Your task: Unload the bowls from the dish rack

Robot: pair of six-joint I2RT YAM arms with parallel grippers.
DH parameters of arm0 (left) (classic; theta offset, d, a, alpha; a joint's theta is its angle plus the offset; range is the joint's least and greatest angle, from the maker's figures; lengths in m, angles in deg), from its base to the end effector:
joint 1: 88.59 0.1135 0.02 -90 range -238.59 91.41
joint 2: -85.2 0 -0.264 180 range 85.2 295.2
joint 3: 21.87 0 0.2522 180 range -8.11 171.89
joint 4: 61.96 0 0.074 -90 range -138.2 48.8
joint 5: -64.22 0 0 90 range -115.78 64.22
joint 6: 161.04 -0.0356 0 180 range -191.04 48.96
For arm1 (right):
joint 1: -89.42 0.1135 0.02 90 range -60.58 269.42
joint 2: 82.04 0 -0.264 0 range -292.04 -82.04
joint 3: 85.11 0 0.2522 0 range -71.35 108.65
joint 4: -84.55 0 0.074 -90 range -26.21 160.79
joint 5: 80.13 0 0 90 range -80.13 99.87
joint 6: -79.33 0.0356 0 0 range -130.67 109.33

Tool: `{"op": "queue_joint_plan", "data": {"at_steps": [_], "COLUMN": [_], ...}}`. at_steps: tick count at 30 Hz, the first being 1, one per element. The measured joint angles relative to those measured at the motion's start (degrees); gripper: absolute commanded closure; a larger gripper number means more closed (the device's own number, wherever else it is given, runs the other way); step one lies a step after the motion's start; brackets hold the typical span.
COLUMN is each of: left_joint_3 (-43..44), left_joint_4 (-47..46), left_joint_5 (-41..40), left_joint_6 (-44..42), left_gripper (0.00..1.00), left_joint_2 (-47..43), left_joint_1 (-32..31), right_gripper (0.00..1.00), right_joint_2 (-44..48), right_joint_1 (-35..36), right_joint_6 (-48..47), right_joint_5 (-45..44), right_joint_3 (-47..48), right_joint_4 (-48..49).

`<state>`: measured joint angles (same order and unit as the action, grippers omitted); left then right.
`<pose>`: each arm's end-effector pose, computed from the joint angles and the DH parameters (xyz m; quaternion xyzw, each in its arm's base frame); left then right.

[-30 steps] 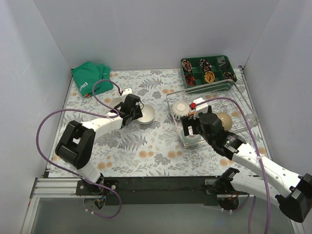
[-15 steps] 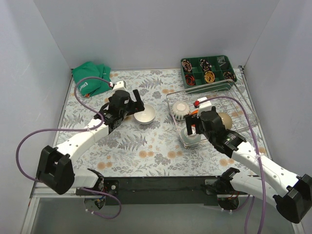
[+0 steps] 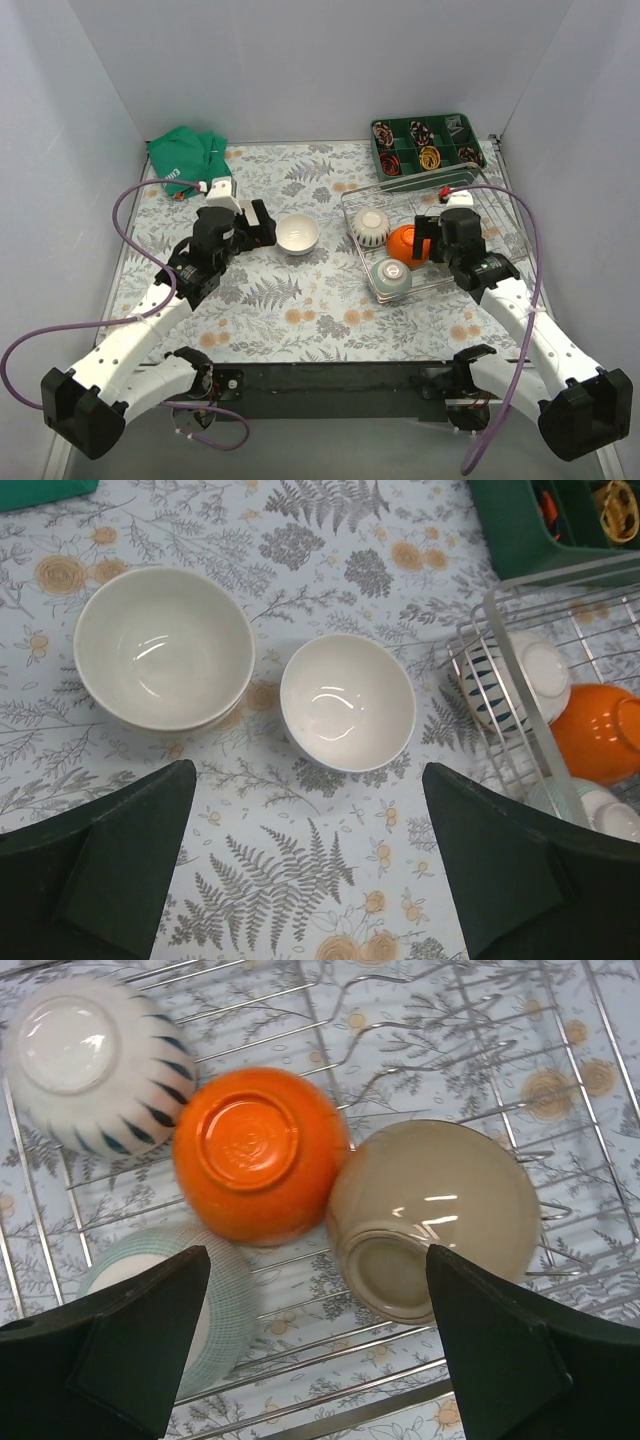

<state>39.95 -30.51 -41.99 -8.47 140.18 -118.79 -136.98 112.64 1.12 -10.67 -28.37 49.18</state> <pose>0.1928 -0.1007 0.3147 -0.3054 0.7789 -0.3053 0.4548 0.1978 0.0713 0.2782 -0.0025 0.8711 -0.0099 0.4909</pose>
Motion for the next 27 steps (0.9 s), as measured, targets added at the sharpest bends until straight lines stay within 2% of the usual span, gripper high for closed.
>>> {"op": "queue_joint_plan", "data": {"at_steps": [5,10,20,27], "left_joint_3": [-3.4,-5.0,-7.2,-7.4], "left_joint_4": [0.6,1.4,1.2,1.2], "left_joint_5": [-0.1,0.3,0.2,-0.1], "left_joint_6": [-2.4,-3.5,-4.5,-4.8], "left_gripper": [0.02,0.02,0.02,0.02], "left_joint_2": [-1.1,-3.6,-9.5,-10.8], "left_joint_1": [0.0,0.0,0.0,-0.9], "right_gripper": [0.01,0.01,0.01,0.01], "right_joint_2": [0.0,0.0,-1.3,-5.6], "right_joint_1": [-8.6,-14.3,-26.8,-30.5], "right_joint_6": [1.2,1.5,0.0,-0.6], "right_joint_5": [2.6,5.9,19.6,27.5], "right_joint_3": [0.1,0.1,0.1,-0.7], "right_joint_4": [-1.0,-1.0,-0.9,0.8]}}
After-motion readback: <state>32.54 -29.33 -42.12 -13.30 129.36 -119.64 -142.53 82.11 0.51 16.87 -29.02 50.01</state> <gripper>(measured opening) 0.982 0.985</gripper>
